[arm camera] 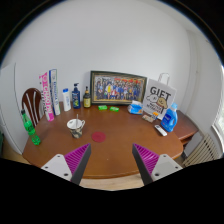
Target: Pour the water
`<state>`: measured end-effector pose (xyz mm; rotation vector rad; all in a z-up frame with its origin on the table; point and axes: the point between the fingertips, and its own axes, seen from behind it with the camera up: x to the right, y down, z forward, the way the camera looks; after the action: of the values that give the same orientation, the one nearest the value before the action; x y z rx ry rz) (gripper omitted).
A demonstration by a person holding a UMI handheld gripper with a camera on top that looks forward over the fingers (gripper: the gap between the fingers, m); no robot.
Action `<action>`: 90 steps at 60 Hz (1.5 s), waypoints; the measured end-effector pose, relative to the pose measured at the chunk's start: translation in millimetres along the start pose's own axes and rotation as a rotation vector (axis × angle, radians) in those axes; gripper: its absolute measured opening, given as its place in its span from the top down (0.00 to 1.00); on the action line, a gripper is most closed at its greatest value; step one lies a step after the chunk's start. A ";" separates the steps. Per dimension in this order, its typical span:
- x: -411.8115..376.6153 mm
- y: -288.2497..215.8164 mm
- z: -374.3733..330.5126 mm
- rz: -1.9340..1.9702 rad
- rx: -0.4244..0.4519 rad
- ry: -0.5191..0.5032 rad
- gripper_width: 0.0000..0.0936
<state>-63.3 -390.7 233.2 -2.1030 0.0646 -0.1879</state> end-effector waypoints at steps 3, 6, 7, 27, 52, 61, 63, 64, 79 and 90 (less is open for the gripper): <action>-2.4 1.1 0.0 -0.002 -0.003 0.002 0.09; -7.6 2.3 0.5 -0.011 -0.007 0.009 0.09; -10.1 2.9 0.8 -0.014 -0.008 0.011 0.09; -166.3 24.0 -6.2 -0.050 -0.026 -0.091 0.09; -433.6 27.0 34.9 -0.041 0.096 -0.308 0.08; -485.6 10.3 86.0 -0.011 0.177 -0.305 0.08; -492.3 6.2 97.9 -0.005 0.190 -0.300 0.08; -494.8 5.2 103.6 -0.003 0.194 -0.297 0.09; -496.5 11.8 158.2 0.022 0.211 -0.224 0.44; -496.2 4.8 155.8 0.017 0.244 -0.255 0.64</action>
<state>-527.8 -200.2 97.1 -1.8668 -0.0893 0.0803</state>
